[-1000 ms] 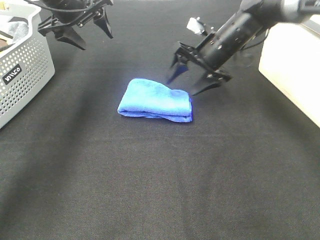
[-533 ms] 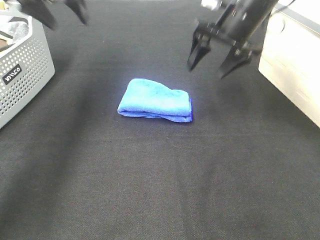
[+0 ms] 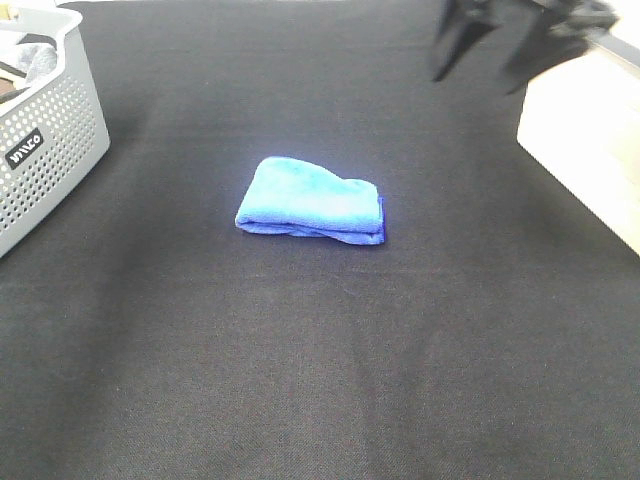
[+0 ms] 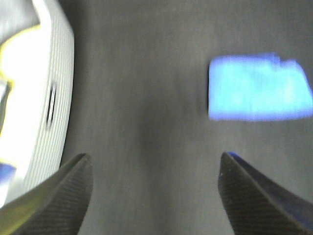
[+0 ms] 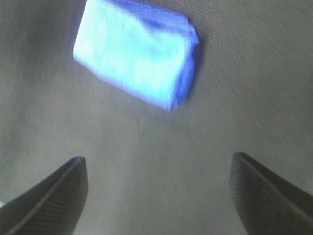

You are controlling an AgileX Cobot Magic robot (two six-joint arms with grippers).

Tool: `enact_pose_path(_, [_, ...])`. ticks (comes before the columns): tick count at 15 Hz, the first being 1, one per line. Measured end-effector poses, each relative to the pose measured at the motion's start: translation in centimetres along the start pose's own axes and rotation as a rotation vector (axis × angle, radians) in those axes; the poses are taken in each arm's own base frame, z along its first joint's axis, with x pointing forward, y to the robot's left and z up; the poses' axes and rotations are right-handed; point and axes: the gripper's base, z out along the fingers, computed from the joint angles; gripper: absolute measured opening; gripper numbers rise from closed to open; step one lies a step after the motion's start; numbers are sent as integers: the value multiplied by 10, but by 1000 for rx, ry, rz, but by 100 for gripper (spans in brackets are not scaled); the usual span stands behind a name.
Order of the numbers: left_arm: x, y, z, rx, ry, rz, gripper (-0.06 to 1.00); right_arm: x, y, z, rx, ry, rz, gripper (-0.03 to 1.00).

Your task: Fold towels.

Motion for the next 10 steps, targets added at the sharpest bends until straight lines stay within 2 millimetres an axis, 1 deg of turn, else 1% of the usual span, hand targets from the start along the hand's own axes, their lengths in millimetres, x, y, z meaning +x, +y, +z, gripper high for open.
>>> enact_pose_path(1, [21,1,-10,-2,20,7,69,14,3,-14,9,-6,2,76])
enact_pose_path(2, [53,4,-30,-4,25,10,69,43,8,-34,24,-13,2,76])
enact_pose_path(3, [78,5,-43,-5,24,14,69,62,11,-45,27,-16,0,76])
enact_pose_path(5, [125,9,-62,-7,17,32,69,105,16,-64,27,-26,-3,76])
enact_pose_path(6, [147,11,-69,-7,8,43,69,129,18,-71,31,-33,-7,76])
enact_pose_path(9, [220,17,-83,-4,-43,62,69,190,20,-84,47,-65,-22,76])
enact_pose_path(10, [242,19,-82,-3,-67,73,69,210,19,-84,59,-71,-28,76])
